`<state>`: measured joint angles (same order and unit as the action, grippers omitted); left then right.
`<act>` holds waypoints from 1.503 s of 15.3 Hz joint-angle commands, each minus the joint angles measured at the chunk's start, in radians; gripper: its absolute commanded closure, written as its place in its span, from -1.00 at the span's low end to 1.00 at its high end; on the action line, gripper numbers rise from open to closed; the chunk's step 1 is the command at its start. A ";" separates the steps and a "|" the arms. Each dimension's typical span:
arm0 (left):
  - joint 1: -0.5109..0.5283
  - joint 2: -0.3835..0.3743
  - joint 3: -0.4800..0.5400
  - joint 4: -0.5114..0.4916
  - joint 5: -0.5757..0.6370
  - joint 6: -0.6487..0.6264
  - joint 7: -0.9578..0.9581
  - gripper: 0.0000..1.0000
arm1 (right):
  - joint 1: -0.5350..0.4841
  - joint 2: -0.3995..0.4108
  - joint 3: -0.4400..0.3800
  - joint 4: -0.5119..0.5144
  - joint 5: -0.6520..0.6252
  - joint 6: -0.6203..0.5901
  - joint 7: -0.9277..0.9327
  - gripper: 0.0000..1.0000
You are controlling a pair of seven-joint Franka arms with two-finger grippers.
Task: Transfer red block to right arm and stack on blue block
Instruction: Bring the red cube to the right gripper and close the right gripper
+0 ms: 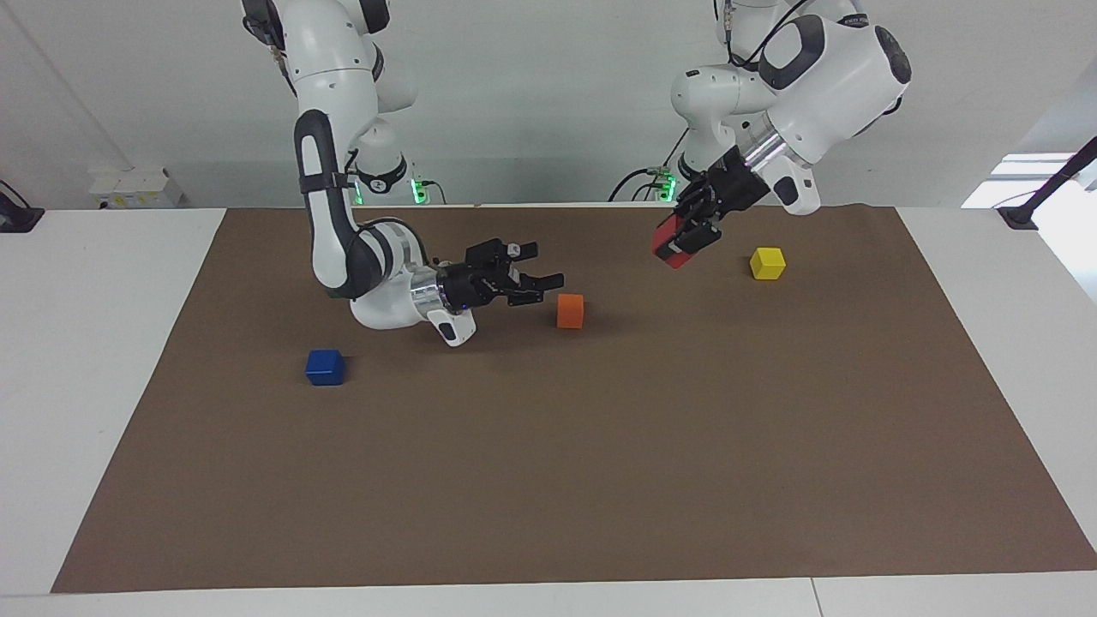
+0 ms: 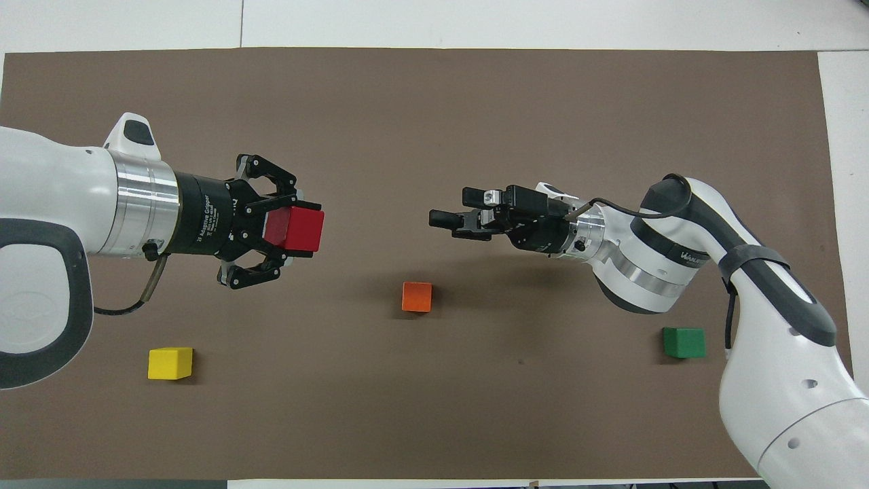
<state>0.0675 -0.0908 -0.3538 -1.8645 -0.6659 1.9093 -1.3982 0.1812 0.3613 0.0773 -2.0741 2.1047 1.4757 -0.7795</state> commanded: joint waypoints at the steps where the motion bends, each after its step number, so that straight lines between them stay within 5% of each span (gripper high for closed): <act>1: -0.032 -0.004 -0.007 -0.019 -0.081 0.137 -0.175 1.00 | 0.006 -0.008 0.002 -0.017 0.023 0.020 -0.038 -1.00; 7: -0.189 0.127 -0.008 -0.005 -0.135 0.453 -0.413 1.00 | 0.011 -0.008 0.002 -0.017 0.021 0.038 -0.041 -1.00; 12: -0.206 0.135 -0.008 -0.009 -0.262 0.456 -0.443 1.00 | 0.020 -0.007 0.002 -0.015 0.021 0.055 -0.041 -1.00; 23: -0.249 0.117 -0.014 -0.027 -0.267 0.369 -0.430 1.00 | 0.023 -0.007 0.002 -0.017 0.021 0.077 -0.070 -1.00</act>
<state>-0.1766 0.0537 -0.3778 -1.8722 -0.9088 2.2961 -1.8290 0.1973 0.3613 0.0774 -2.0769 2.1047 1.5230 -0.8099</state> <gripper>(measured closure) 0.449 0.000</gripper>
